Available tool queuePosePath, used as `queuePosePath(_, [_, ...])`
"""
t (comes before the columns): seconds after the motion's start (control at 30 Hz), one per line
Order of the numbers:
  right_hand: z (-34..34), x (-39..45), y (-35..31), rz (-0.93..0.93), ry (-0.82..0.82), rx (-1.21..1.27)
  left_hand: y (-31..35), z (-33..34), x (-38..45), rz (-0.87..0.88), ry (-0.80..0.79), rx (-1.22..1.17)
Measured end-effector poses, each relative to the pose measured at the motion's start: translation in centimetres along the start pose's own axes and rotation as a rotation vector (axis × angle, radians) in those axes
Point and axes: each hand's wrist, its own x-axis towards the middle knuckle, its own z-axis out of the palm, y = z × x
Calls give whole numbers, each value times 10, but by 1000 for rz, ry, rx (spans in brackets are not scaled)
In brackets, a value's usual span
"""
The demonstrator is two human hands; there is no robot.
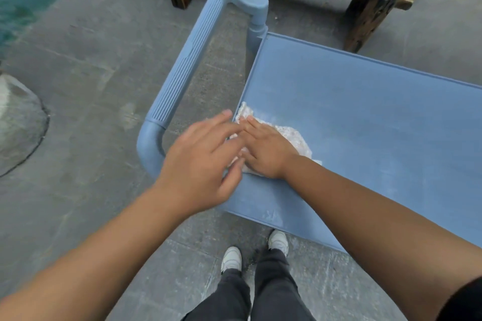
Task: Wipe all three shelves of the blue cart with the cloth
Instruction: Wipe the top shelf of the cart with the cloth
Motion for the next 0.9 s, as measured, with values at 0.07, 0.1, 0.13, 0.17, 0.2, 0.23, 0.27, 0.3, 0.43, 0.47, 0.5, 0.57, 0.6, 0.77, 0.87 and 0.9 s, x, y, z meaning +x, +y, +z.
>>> queuePosePath(0.07, [-1,-4,-3,12,2,12,-29,-21,3,-139,-22,258])
queuePosePath(0.1, [-1,-5,-3,16,0,11,-42,-26,2,-259,-100,376])
queuePosePath(0.13, [-2,-6,-3,19,3,9,-53,-28,1,-373,-194,440])
queuePosePath(0.17, [-3,-5,-4,19,5,5,-61,-27,-1,-468,-272,437])
queuePosePath(0.2, [-4,-5,-5,17,6,6,-66,-23,-4,-532,-307,380])
queuePosePath(0.23, [-5,-5,-6,19,2,13,-68,-19,-6,-561,-299,305])
queuePosePath(0.27, [-6,-5,-8,22,-1,21,-69,-16,-8,-561,-265,255])
queuePosePath(0.3, [-5,-6,-10,27,0,30,-69,-13,-8,-550,-227,242])
queuePosePath(0.43, [5,-17,-30,12,-11,63,-70,-10,-10,-554,-147,259])
queuePosePath(0.47, [9,-21,-36,9,-9,69,-70,-9,-10,-557,-147,258])
queuePosePath(0.5, [12,-24,-42,7,-9,75,-70,-9,-11,-560,-150,259])
queuePosePath(0.57, [17,-31,-52,1,-12,90,-70,-9,-11,-562,-154,262])
queuePosePath(0.6, [19,-34,-57,-8,-15,96,-70,-9,-11,-565,-154,258])
queuePosePath(0.77, [31,-50,-74,-49,-11,142,-72,-8,-14,-570,-176,234])
queuePosePath(0.87, [34,-53,-78,-56,13,178,-72,-9,-13,-587,-190,225])
queuePosePath(0.9, [34,-53,-78,-58,23,180,-73,-9,-13,-589,-193,213])
